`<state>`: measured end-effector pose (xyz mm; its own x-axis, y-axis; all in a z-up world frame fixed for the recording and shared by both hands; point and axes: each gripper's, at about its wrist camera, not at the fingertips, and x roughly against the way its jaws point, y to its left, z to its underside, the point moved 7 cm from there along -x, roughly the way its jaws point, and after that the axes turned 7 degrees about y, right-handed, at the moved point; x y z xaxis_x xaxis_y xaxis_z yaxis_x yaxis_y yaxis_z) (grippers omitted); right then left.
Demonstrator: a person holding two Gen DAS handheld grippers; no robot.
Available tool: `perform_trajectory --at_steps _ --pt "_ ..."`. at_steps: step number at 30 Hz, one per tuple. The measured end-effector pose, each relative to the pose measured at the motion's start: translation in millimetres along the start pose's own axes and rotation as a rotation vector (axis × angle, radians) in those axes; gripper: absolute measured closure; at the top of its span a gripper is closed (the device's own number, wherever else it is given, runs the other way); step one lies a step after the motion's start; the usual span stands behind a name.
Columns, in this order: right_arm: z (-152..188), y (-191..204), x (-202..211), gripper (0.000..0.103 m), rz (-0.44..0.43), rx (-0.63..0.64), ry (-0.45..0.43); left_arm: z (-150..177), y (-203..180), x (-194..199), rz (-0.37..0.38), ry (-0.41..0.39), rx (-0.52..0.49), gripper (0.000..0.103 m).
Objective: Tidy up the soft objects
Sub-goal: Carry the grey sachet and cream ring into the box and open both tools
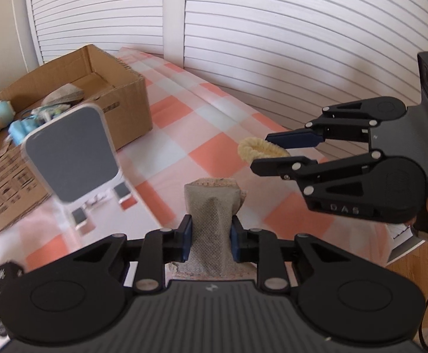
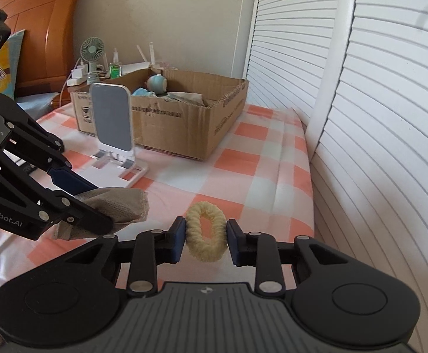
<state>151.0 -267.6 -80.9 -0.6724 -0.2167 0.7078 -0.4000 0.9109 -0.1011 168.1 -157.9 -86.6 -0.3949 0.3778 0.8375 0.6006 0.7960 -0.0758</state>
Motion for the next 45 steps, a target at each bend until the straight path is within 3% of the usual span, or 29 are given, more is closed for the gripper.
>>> perform_trajectory --at_steps 13,26,36,45 --pt "-7.6 55.4 25.8 0.069 -0.021 0.071 0.007 50.7 25.0 47.7 -0.053 -0.009 0.048 0.079" --pt "-40.1 60.0 18.3 0.068 0.039 0.104 0.009 70.5 86.2 80.1 -0.133 -0.046 0.138 0.079" --pt "-92.3 46.0 0.2 0.069 0.048 0.098 -0.038 36.8 141.7 90.0 -0.175 -0.097 0.193 0.079" --pt "-151.0 34.7 -34.0 0.069 0.003 0.099 -0.067 -32.8 181.5 77.0 -0.217 -0.132 0.185 0.079"
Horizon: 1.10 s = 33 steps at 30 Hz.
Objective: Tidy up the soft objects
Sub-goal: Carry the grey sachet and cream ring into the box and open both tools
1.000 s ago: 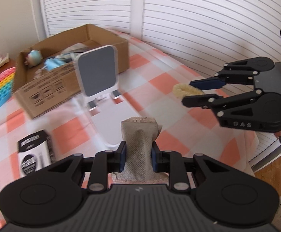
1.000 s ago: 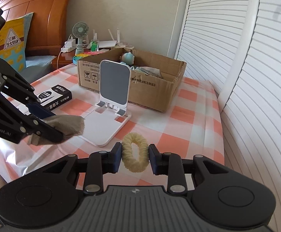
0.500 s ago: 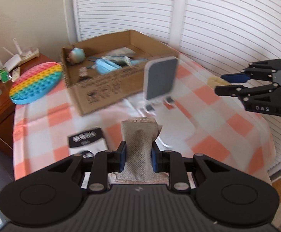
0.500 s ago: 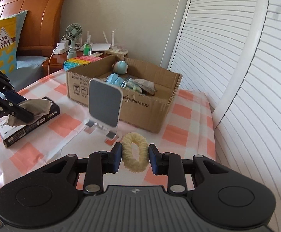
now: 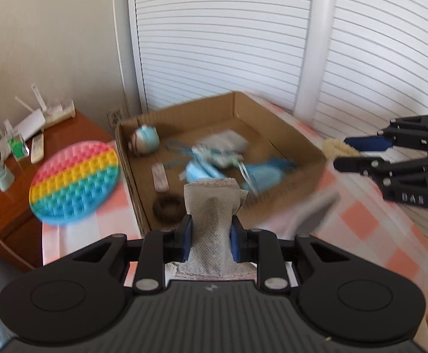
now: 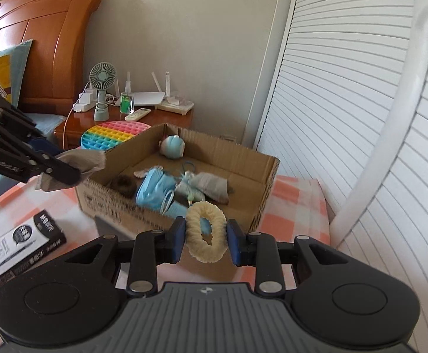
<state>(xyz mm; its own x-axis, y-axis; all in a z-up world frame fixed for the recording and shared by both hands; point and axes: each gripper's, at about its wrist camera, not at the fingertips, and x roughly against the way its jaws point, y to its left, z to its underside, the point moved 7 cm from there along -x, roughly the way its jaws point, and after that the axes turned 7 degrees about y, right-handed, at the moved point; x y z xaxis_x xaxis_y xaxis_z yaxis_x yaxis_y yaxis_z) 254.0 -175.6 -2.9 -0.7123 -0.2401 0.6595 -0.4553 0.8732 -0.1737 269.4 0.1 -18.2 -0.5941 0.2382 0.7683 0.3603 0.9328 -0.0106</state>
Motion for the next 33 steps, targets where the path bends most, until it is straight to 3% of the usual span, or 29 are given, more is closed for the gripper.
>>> perform_trajectory --at_steps 9,10,12,14,20,23,24,28,30,33 --pt "-40.1 -13.4 -45.7 0.068 -0.037 -0.015 0.008 -65.4 26.9 -54.5 -0.053 -0.001 0.031 0.079" --pt "-42.7 -14.7 -49.8 0.068 -0.042 -0.022 0.010 -70.6 30.5 -60.6 -0.064 -0.007 0.040 0.075" --pt "-47.8 -16.8 -57.7 0.068 -0.047 -0.032 0.012 -78.4 38.1 -70.3 -0.100 -0.035 0.063 0.058" --pt "-49.6 -19.2 -64.4 0.068 -0.051 -0.045 0.017 -81.3 42.7 -76.0 -0.127 -0.045 0.078 0.024" --pt "-48.8 -21.6 -83.5 0.068 -0.053 -0.049 0.044 -73.5 44.5 -56.8 -0.133 -0.085 0.074 0.007" --pt "-56.6 -23.1 -93.5 0.067 -0.056 -0.060 0.054 -66.0 42.1 -43.4 -0.140 -0.094 0.040 0.005" --pt "-59.8 -22.9 -95.3 0.059 -0.058 -0.061 0.055 -63.1 40.5 -38.9 -0.133 -0.097 0.031 0.005" --pt "-69.4 -22.3 -92.1 0.009 -0.039 -0.070 0.040 -50.9 34.9 -23.8 -0.123 -0.095 0.021 0.001" --pt "-71.5 -23.1 -86.1 0.002 -0.038 -0.083 0.031 -44.7 33.4 -17.0 -0.124 -0.094 0.025 0.001" --pt "-72.5 -22.4 -74.4 0.000 -0.043 -0.102 0.025 -35.1 29.8 -6.0 -0.127 -0.100 0.026 0.001"
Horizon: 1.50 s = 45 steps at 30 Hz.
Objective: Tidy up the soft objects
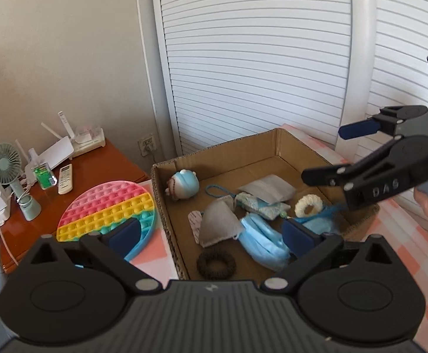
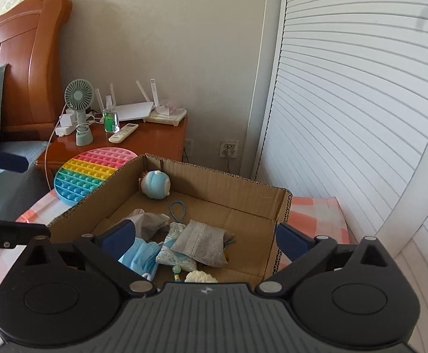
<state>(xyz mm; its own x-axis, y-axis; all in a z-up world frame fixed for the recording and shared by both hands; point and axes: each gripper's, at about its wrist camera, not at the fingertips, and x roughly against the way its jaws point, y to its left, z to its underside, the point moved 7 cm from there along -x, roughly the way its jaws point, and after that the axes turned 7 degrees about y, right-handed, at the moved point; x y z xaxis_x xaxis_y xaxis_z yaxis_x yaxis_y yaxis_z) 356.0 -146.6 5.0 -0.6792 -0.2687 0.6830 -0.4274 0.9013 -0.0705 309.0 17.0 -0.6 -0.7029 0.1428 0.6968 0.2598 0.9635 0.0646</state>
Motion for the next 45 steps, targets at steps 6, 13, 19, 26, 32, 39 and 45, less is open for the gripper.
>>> perform_trajectory --at_steps 6,13,19,26,32,39,45 --pt "7.0 7.2 29.8 0.000 0.008 -0.028 0.013 21.1 -7.9 24.0 0.002 0.009 0.016 0.001" --pt "33.2 20.4 72.2 0.000 0.053 -0.045 0.027 46.5 -21.3 51.6 -0.004 -0.004 0.041 0.001" --pt "66.8 28.9 103.5 0.000 0.097 -0.130 0.057 71.3 -32.2 71.5 -0.026 -0.030 0.088 0.001" --pt "115.7 43.2 129.7 0.000 0.198 -0.206 0.103 94.5 -49.3 96.4 -0.171 -0.049 0.086 0.001" --pt "146.1 61.7 149.7 0.000 0.261 -0.233 0.139 108.6 -62.0 112.1 -0.151 0.023 0.143 0.001" --pt "155.8 66.5 163.4 0.000 0.258 -0.276 0.143 115.8 -71.4 118.9 -0.135 0.056 0.148 0.001" --pt "154.2 66.3 165.4 0.000 0.256 -0.284 0.139 114.7 -70.9 122.5 -0.143 0.058 0.168 0.001"
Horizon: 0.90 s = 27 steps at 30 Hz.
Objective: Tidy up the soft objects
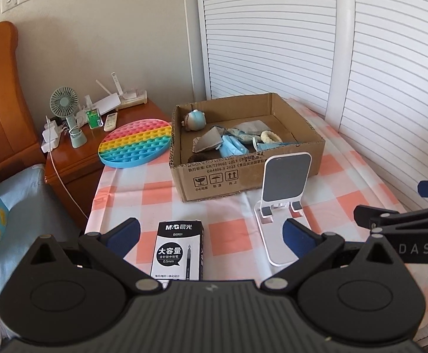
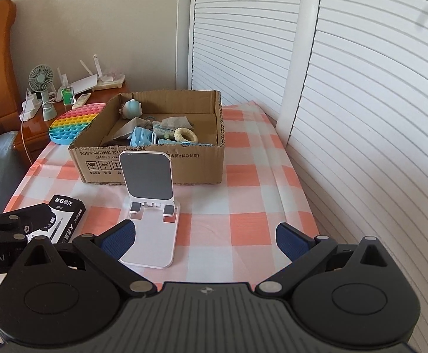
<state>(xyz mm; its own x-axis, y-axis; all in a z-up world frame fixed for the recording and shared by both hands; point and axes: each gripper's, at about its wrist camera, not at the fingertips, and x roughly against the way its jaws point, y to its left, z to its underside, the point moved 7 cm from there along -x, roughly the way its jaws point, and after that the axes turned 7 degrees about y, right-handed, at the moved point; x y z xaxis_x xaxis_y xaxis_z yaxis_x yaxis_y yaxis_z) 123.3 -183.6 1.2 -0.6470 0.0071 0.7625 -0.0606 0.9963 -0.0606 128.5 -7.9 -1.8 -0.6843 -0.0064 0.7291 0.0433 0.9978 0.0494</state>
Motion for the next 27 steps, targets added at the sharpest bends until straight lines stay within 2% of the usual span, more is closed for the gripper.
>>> perform_trajectory --at_steps 27 --pt "-0.4 2.7 8.3 0.000 0.000 0.003 -0.020 0.8 2.6 3.2 -0.001 0.006 0.020 0.001"
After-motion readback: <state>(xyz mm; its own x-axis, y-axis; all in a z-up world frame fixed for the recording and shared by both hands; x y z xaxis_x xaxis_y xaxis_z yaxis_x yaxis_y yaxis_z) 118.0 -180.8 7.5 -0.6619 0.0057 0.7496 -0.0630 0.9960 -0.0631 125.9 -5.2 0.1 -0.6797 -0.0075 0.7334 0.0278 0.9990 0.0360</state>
